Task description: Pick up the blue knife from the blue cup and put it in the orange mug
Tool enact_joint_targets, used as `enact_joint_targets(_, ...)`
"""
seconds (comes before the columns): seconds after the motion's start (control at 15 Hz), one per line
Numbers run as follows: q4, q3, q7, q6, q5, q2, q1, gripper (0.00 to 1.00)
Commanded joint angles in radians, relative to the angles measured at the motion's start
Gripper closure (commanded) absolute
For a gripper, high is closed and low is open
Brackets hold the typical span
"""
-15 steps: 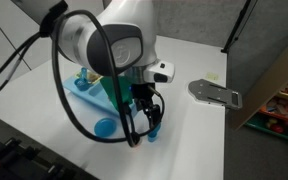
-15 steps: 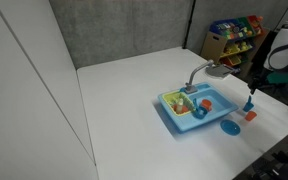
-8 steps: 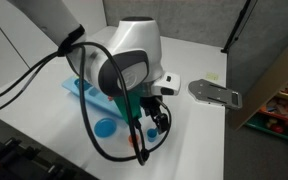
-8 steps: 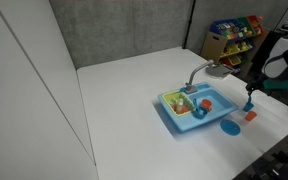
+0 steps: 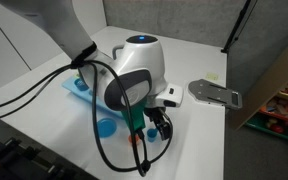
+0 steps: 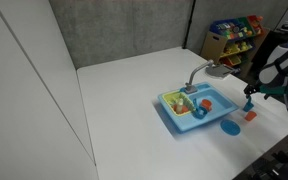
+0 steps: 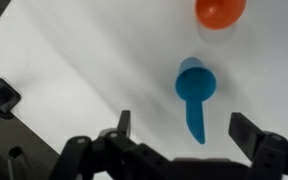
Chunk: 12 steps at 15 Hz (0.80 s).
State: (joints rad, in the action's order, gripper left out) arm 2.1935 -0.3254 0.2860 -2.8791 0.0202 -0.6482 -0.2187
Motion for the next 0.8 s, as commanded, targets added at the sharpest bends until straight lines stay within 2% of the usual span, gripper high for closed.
enact_joint_targets(0.0,-0.039,0.0,-0.032,-0.029,-0.031,-0.051,-0.001,0.0)
enact_joint_targets(0.33,-0.07,-0.012,-0.019,-0.052,-0.048,-0.097,0.015,0.02)
enact_joint_targets(0.4,-0.074,-0.014,-0.018,-0.052,-0.052,-0.102,0.016,0.09)
enact_joint_targets(0.47,-0.078,-0.015,-0.018,-0.052,-0.056,-0.106,0.017,0.23)
enact_joint_targets(0.6,-0.072,-0.02,-0.018,-0.058,-0.055,-0.102,0.025,0.35)
enact_joint_targets(0.73,-0.062,-0.024,-0.018,-0.063,-0.055,-0.091,0.031,0.54)
